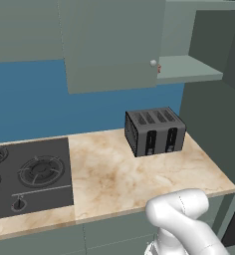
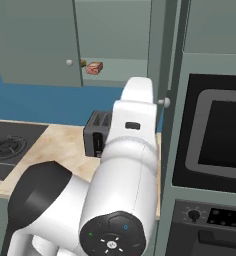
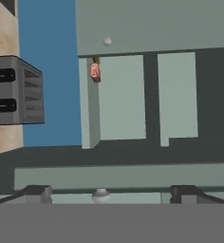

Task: Pick up the bar soap and sponge from the sink, and place them back in the cabinet, and close the cabinet doors.

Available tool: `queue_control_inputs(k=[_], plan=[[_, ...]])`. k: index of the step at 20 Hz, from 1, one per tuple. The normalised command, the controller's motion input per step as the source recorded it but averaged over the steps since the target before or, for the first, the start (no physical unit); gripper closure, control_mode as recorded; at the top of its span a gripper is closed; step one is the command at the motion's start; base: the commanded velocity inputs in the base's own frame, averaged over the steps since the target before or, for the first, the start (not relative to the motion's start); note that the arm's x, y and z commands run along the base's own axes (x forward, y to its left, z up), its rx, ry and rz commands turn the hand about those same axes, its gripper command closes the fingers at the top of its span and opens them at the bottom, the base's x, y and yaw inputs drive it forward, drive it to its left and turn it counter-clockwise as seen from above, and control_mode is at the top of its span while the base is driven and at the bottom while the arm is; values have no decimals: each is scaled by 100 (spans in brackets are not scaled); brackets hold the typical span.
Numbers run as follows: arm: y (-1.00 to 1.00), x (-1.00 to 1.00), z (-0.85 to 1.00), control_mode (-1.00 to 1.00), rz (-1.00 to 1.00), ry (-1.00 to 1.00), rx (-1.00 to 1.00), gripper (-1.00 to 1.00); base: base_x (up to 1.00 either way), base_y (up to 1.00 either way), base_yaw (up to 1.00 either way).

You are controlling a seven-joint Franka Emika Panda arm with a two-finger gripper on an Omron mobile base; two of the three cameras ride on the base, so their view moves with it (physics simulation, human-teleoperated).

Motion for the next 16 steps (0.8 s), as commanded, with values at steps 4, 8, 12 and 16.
queue_control_inputs(k=[4, 8, 12, 16], plan=[[-9, 10, 0, -100, 3, 0, 0, -100, 0, 0, 0], [-11, 8, -1, -100, 3, 0, 0, -100, 0, 0, 0], [-10, 8, -3, -100, 2, 0, 0, -100, 0, 0, 0], [-9, 11, -2, -100, 2, 0, 0, -100, 0, 0, 0]])
